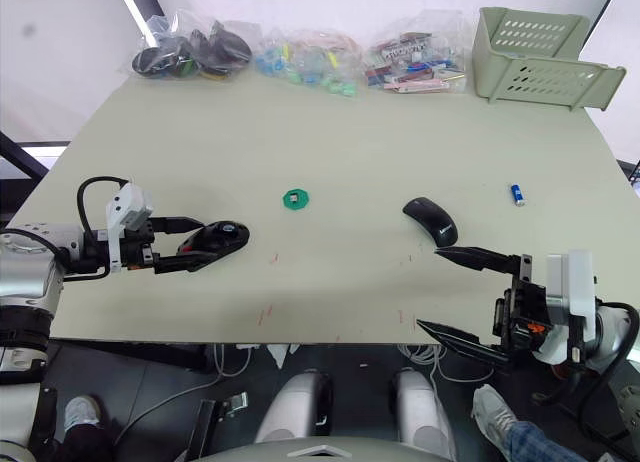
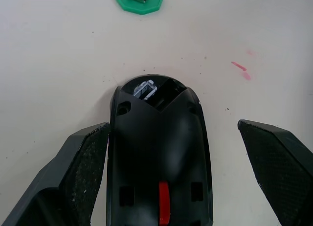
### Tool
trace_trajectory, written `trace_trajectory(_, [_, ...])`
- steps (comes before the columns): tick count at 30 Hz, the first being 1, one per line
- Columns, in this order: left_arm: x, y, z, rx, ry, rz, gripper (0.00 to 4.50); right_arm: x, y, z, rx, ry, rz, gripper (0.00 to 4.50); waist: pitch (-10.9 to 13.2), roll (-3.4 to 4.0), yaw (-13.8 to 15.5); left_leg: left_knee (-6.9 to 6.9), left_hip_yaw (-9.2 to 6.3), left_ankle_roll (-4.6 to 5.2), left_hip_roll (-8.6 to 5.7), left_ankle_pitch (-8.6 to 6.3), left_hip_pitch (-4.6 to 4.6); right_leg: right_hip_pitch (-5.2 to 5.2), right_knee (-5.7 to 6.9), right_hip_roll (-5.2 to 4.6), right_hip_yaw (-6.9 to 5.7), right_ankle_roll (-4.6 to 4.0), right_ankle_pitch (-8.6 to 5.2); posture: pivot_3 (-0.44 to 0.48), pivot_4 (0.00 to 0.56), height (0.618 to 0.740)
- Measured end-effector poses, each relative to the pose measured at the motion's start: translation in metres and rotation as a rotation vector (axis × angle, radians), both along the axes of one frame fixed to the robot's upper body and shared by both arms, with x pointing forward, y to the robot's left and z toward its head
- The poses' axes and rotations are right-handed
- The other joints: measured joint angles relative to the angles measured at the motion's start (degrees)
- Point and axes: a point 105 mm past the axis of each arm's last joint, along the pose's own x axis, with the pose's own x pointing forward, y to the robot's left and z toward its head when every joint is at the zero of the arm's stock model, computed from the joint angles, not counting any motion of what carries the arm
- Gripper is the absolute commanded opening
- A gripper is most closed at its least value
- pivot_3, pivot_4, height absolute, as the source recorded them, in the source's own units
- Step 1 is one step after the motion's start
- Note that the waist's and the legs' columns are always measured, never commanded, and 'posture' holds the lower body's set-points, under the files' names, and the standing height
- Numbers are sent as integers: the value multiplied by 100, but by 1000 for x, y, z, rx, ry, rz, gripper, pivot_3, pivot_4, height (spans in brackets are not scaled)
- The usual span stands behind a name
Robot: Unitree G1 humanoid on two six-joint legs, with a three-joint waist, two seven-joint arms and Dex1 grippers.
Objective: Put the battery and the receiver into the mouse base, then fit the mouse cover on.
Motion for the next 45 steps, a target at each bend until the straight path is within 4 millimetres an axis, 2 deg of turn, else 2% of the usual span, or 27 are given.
trace_trajectory(6, [2,2,0,28,-13,4,4435,-2,-1,-3,-7,-9,-29,4500,-1,0,0,2,0,0,0,0,1,1,3,1,0,-2,-2,0,150,740])
trace_trajectory(12, [4,4,-14,83,12,4,4435,-3,-3,-5,5,-3,-51,4500,0,-1,4,5,0,0,-2,0,-2,1,1,1,0,-2,-1,0,150,740])
trace_trajectory(20, [10,1,-12,70,-4,-3,4435,-3,-4,-6,9,-7,-66,4500,-1,-1,3,8,-1,0,-2,0,-2,1,3,1,0,-1,0,0,150,740])
trace_trajectory(29, [26,-11,-9,84,-25,-39,4435,0,-3,-2,10,-27,-71,4500,-2,-3,9,15,-3,0,-6,0,-4,4,4,3,-3,6,4,0,150,740])
trace_trajectory(42, [26,-11,-15,114,-13,-60,4435,1,-4,-2,10,-27,-82,4500,-2,-4,7,17,-3,0,-5,0,-5,4,5,3,-3,6,7,0,150,740])
trace_trajectory(43, [26,-12,-15,114,-13,-61,4067,1,-4,-1,10,-28,-85,4500,-2,-4,6,17,-3,0,-5,0,-5,4,5,3,-3,5,8,0,150,740])
trace_trajectory(45, [26,-12,-16,113,-13,-62,3779,1,-4,-1,10,-28,-85,4500,-2,-4,5,17,-3,0,-5,0,-5,4,5,3,-2,6,8,0,150,740])
